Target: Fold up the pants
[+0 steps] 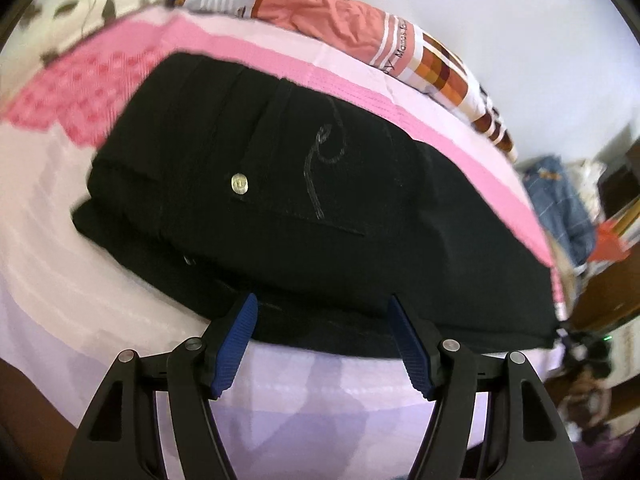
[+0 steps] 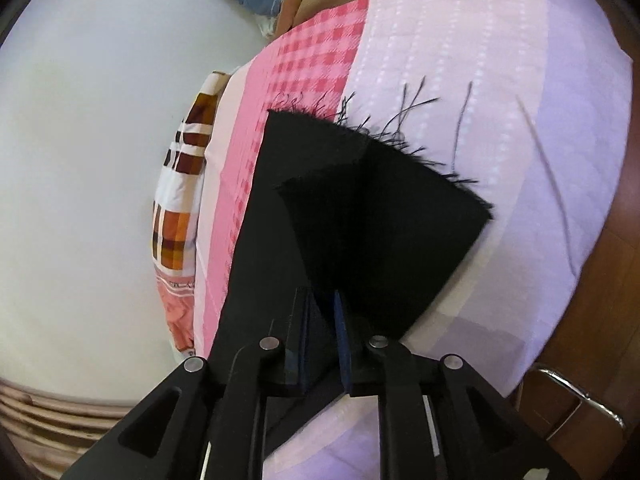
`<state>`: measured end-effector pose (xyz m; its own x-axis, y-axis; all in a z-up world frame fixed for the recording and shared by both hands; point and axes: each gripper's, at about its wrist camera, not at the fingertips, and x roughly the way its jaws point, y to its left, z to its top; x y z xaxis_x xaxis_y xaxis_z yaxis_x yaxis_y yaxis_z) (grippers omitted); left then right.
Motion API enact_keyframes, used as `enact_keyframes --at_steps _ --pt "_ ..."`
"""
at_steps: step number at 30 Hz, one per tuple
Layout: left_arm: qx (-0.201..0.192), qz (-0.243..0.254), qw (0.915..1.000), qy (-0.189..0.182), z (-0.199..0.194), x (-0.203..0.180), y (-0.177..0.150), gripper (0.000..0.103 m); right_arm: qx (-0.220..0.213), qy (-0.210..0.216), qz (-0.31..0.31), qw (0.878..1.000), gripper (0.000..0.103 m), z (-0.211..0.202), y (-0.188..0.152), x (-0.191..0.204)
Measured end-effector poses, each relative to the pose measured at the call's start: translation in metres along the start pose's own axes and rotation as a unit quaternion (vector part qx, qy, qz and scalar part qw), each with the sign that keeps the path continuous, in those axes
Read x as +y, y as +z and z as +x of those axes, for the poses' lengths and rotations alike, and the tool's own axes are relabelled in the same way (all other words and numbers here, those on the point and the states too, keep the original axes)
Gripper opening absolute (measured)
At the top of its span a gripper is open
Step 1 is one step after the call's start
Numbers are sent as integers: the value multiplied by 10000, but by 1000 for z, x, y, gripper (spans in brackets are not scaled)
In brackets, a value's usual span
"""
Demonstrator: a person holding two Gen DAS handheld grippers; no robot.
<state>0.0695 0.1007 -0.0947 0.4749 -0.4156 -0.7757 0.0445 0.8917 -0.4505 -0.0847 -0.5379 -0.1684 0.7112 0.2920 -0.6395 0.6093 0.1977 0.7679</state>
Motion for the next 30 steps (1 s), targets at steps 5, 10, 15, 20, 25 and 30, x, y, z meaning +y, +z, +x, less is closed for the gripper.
enact_keyframes --at_steps 5,10,15,20,25,30 --pt "190 -457 9973 -534 7 11 -2 68 36 -177 -101 9998 15 3 0 -2" --pt "200 -567 9942 -891 6 7 2 68 50 -215 -198 9996 12 3 1 0" --pt "37 -1013 9875 -1205 6 16 14 68 61 -192 -182 9996 12 4 2 1" --pt "245 -1244 9840 -1248 18 17 20 68 41 -170 -130 9998 11 4 2 1" --pt "-60 -949 9938 -568 13 11 21 3 -44 -283 -275 9992 3 1 2 5" --pt "-94 -1179 9912 -602 18 18 19 3 -95 -239 -31 9997 3 -7 5 -6"
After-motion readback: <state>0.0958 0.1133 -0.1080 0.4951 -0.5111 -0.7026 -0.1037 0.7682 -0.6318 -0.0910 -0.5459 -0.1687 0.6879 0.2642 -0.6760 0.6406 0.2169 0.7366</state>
